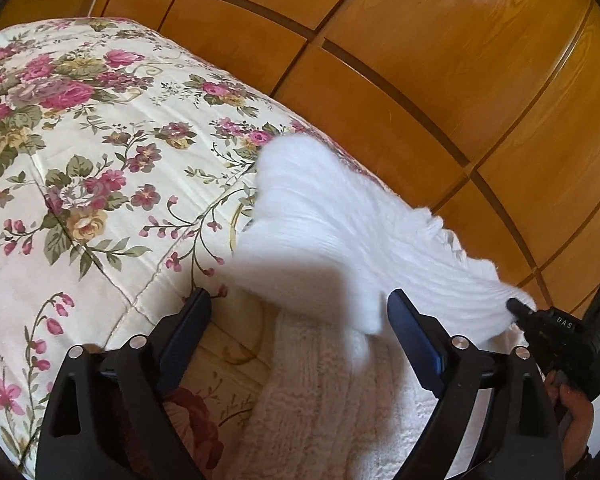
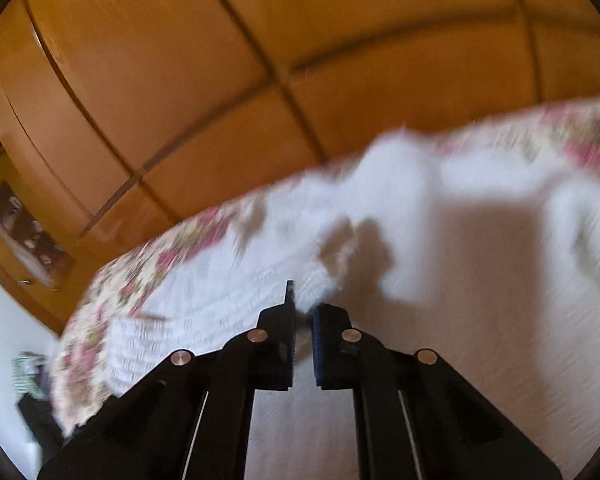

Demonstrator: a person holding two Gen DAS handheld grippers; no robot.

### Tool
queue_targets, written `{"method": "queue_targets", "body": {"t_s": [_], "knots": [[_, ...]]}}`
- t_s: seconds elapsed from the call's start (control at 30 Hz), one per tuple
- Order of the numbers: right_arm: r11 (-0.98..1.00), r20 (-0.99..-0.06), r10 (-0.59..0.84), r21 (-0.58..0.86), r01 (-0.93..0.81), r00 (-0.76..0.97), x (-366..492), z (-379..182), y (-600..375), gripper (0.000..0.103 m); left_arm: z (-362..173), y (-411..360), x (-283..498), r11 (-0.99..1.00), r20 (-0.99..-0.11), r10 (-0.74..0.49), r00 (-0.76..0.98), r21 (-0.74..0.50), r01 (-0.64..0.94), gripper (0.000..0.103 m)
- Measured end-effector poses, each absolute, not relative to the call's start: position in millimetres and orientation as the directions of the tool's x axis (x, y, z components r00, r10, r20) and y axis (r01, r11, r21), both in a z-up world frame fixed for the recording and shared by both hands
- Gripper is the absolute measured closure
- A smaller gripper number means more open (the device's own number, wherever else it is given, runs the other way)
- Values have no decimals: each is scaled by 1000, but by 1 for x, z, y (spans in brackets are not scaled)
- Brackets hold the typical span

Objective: Fold small clothes

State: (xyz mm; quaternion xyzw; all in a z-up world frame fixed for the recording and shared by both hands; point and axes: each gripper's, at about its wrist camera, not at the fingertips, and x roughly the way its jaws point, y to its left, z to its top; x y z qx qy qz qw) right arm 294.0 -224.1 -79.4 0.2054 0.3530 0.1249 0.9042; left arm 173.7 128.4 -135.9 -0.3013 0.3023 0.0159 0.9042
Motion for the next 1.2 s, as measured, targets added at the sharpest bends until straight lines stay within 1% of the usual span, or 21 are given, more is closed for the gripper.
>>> {"method": "queue_targets", "body": {"t_s": [0.03,0.2,0.33,0.43,0.47,0.5,0.53,0.57,0.6,0.63,0.67,0.7,0.77,0.83,0.93,1.0,1.03,1.07,1.1,1.13,1.2], "knots": [[895,-590,339,443,-58,733,296,-81,-232,97,-136,128,174,820,-558,-152,816,-532,-211,13],[911,-667,339,409,-54,664,297,-126,-238,96,-135,121,184,842,-615,-130,778,-483,-241,12],[870,-630,392,491,-47,671,295,-133,-250,97,-128,126,191,813,-658,-123,743,-496,-304,12],[866,-629,397,498,-46,669,295,-132,-252,96,-118,137,211,771,-686,-96,721,-509,-382,18],[866,-629,396,497,-46,669,295,-133,-251,96,-119,138,221,779,-702,-91,707,-492,-388,34],[865,-627,398,499,-46,669,295,-133,-251,96,-124,139,233,798,-728,-115,676,-473,-374,59],[864,-626,400,502,-47,669,296,-132,-251,95,-131,140,245,805,-750,-161,641,-476,-355,64],[862,-624,403,505,-48,670,296,-133,-251,94,-133,143,250,798,-738,-194,646,-502,-334,67],[861,-623,404,506,-48,670,297,-133,-251,94,-132,145,250,790,-718,-229,657,-531,-306,81],[861,-624,403,506,-48,670,296,-133,-252,94,-132,148,253,777,-697,-297,653,-573,-259,83],[862,-624,401,504,-47,670,298,-134,-250,94,-126,153,254,785,-686,-311,658,-575,-228,88],[865,-625,397,500,-47,672,298,-134,-249,95,-119,156,253,805,-676,-294,676,-556,-206,89],[873,-628,389,486,-50,674,298,-133,-245,93,-107,159,253,868,-691,-234,684,-465,-173,89],[880,-633,382,471,-57,673,297,-132,-243,91,-116,161,255,885,-725,-223,651,-431,-177,89],[888,-639,373,455,-60,673,297,-132,-241,90,-133,148,254,942,-742,-152,653,-308,-131,86],[892,-641,367,449,-58,674,297,-132,-241,89,-127,146,251,947,-737,-122,665,-287,-144,71],[891,-641,367,450,-58,673,296,-132,-241,88,-124,145,249,951,-745,-84,662,-258,-169,44],[890,-642,369,452,-58,672,296,-132,-241,87,-120,146,247,952,-755,-30,655,-220,-211,24],[889,-641,371,454,-59,672,296,-132,-242,86,-114,149,241,944,-755,27,655,-195,-265,22],[889,-641,371,454,-59,672,296,-132,-242,86,-108,153,232,929,-736,52,675,-211,-303,22],[889,-641,372,453,-59,672,295,-131,-242,85,-94,155,208,888,-670,52,740,-308,-341,22]]}}
